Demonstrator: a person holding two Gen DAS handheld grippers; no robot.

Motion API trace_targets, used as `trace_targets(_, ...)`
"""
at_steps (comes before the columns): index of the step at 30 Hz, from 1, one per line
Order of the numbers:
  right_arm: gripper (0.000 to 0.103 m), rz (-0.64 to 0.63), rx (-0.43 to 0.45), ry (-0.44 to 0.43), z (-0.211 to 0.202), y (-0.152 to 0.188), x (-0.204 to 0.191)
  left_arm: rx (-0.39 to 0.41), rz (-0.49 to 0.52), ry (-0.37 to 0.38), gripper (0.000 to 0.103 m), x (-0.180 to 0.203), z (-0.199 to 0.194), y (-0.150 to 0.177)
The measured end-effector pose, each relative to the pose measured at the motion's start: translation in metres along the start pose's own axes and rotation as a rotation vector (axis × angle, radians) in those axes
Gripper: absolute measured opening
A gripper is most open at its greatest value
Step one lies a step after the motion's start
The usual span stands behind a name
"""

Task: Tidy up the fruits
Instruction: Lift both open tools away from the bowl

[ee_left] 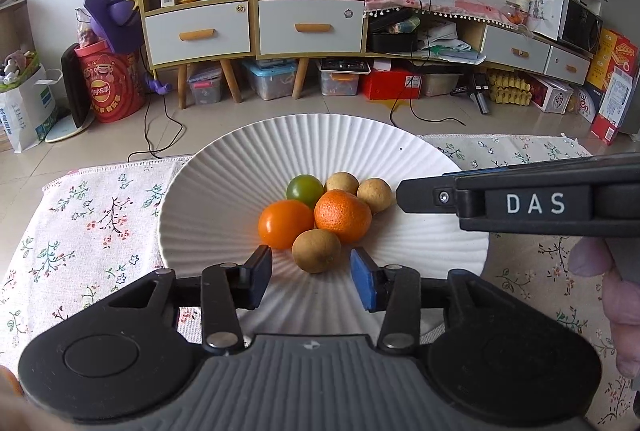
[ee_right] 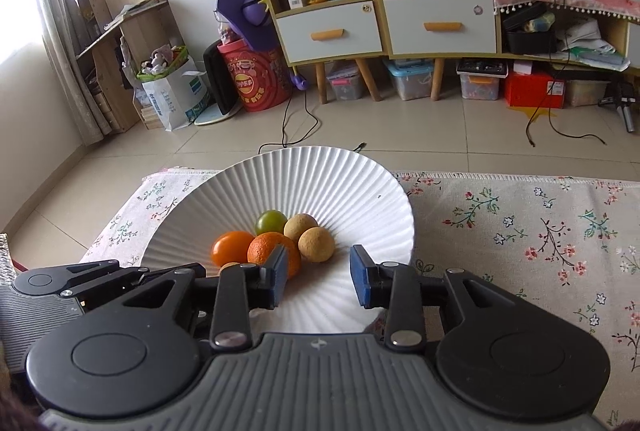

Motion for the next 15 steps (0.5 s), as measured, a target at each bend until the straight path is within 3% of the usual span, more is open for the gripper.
trace_targets(15, 0.058, -0.001, 0.017, 0.03, -0.037, 0.002, -0.011, 0.023, -0.018, -0.019, 0.073, -0.018, -0.053, 0.0)
Point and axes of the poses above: each gripper's, at about its wrist camera, not at the fingertips, and z roughly the way its jaws point, x to its right, y to its underside, the point moved 8 cm from there along z, roughly the way its jaws point, and after that the axes turned 14 degrees about -z, right-handed, at the moved point
